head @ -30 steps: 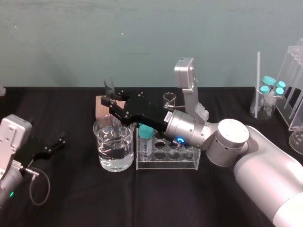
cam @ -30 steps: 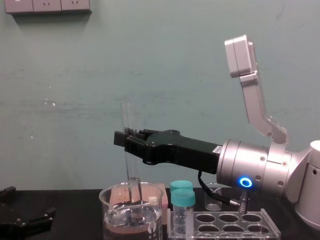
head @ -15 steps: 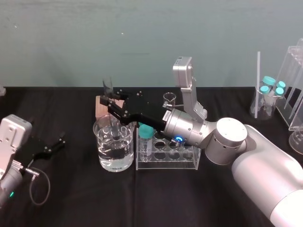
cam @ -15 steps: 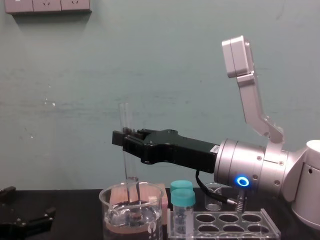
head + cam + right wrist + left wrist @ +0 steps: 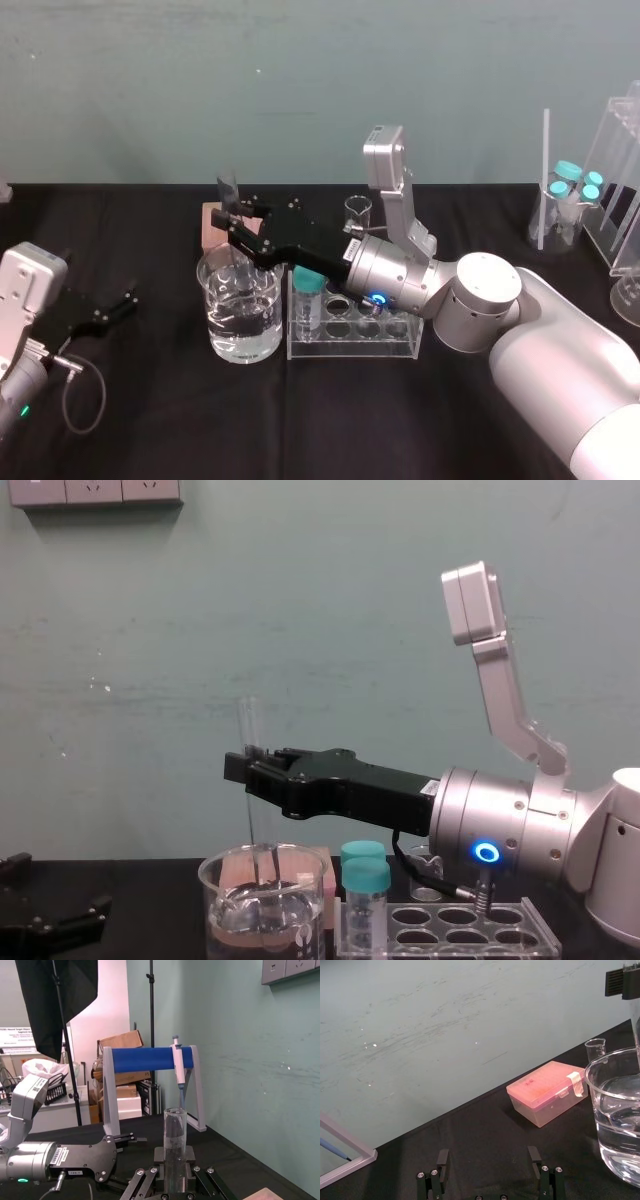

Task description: Hold the test tube with one hand and immerse one end into the beaker, then return it to the test tube rack.

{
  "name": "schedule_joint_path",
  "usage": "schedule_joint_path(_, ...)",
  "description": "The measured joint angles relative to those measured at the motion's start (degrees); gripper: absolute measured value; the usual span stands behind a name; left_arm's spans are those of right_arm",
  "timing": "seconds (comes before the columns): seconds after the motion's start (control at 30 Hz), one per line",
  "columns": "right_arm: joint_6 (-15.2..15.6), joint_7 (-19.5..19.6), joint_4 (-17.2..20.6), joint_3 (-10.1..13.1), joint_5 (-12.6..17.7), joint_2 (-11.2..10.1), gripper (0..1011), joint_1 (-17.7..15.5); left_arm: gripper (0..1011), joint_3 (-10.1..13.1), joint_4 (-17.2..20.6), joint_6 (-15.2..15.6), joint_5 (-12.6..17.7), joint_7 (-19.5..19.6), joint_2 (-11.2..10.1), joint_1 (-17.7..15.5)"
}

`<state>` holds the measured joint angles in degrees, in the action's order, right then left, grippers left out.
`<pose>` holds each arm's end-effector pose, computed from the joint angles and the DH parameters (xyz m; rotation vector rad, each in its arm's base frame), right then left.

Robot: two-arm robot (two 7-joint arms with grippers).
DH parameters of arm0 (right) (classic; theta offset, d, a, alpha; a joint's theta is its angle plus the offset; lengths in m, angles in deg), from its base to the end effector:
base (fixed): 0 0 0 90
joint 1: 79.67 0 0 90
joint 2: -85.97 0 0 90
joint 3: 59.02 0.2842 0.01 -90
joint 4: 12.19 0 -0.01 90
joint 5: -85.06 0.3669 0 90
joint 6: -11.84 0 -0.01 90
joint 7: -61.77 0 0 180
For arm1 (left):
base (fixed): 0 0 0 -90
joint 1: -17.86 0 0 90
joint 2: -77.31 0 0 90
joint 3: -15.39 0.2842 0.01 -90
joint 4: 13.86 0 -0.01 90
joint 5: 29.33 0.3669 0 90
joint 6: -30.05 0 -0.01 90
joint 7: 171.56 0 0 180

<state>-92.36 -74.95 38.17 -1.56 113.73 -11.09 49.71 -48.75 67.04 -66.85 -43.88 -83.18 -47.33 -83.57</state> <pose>0.5390 0.0913 -0.2637 0.1213 -0.0802 -0.4244 0.4121 0.0640 -0.3087 0.3045 -0.2849 1.2480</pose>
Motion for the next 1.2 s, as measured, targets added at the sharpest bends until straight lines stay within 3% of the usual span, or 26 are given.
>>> schedule_joint_path(1.2, 0.2, -0.2, 0.3, 0.1, -0.3, 0.0, 226, -0.2, 1000, 0.0, 0.0, 0.0, 0.0, 0.0, 0.0, 0.0)
